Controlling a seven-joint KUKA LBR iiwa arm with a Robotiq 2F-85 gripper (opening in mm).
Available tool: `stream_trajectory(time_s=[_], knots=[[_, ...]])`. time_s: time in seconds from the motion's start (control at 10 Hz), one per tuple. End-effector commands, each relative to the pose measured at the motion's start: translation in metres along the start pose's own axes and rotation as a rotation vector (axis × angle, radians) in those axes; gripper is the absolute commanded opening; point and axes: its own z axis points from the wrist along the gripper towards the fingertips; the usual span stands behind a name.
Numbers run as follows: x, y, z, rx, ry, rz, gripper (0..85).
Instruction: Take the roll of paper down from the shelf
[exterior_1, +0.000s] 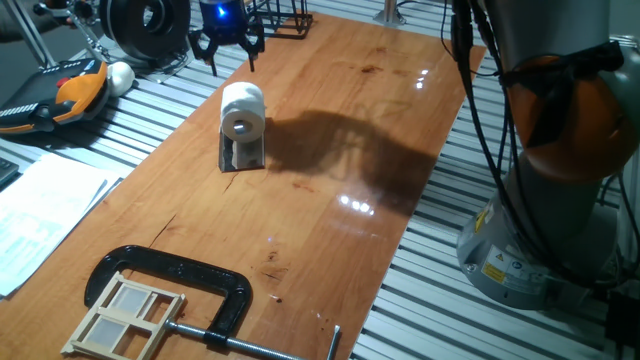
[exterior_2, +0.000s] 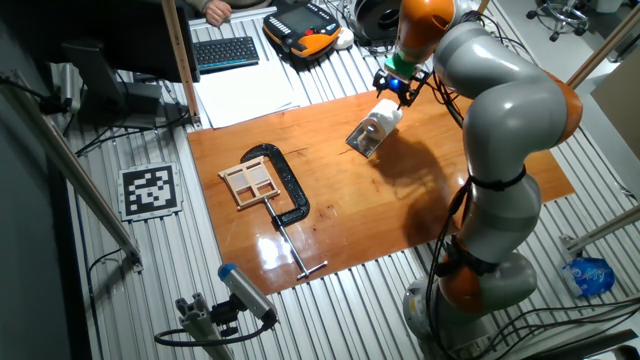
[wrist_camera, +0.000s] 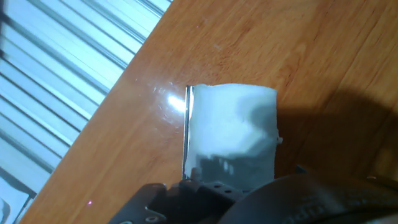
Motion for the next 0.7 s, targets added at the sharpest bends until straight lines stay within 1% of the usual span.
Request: stream_trajectory(time_s=[0.0, 0.2, 0.4, 0.6], knots=[[-0.001, 0.000, 0.005, -0.007, -0.003, 0.012, 68.0], [-0.002, 0.001, 0.013, -0.018, 0.006, 0.031, 68.0], [-0.005, 0.005, 0.020, -0.027, 0.007, 0.039, 68.0], [-0.007, 0.006, 0.023, -0.021, 0.012, 0.040, 68.0]])
